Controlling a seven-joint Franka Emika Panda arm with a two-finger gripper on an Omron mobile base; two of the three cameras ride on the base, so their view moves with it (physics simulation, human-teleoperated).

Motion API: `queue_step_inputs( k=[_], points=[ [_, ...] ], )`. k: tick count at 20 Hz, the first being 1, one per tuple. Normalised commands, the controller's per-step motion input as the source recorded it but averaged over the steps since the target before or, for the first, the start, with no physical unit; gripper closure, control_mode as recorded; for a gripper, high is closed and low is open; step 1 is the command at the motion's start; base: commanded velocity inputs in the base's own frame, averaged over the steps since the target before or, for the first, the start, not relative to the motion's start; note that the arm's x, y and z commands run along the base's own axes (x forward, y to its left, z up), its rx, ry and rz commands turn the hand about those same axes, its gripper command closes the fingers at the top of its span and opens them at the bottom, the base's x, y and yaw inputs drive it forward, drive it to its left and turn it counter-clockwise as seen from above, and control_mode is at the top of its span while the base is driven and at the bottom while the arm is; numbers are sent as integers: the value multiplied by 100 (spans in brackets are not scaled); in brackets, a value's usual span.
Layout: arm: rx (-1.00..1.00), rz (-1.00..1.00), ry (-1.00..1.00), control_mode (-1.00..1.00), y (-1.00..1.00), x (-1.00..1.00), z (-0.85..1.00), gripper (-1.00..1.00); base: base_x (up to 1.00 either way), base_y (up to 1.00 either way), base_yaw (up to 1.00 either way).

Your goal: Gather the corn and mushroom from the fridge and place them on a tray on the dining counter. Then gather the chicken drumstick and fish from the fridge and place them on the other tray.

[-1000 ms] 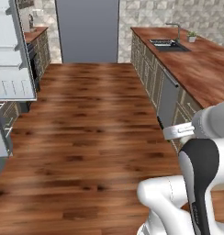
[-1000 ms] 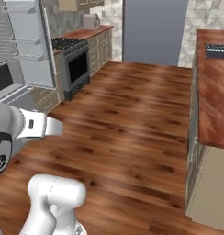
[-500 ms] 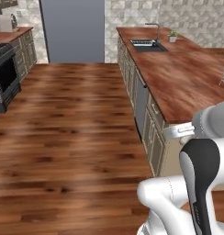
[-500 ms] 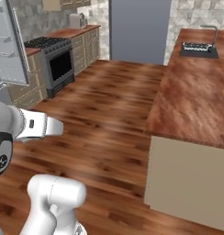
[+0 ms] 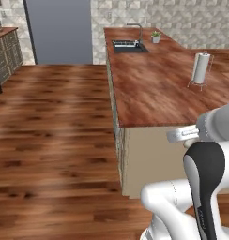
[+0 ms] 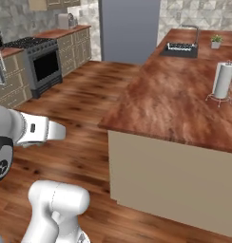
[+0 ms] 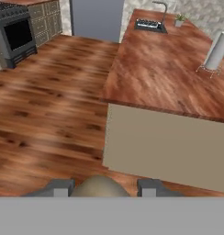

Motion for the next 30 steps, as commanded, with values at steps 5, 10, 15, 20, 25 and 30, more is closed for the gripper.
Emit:
queue_step_inputs(
  k=[5, 10, 15, 20, 25, 30],
  points=[
    [0, 0, 0, 100, 0, 0, 0, 100, -15, -100, -5],
    [0, 0, 0, 100, 0, 0, 0, 100, 0, -100, -7],
    [0, 0, 0, 100, 0, 0, 0, 100, 0, -100, -1],
    [0, 0, 0, 100, 0, 0, 0, 100, 0, -100, -3],
    [0, 0, 0, 100, 0, 0, 0, 100, 0, -100, -3],
    [0, 0, 0, 100, 0, 0, 0, 100, 0, -100, -2]
  ],
)
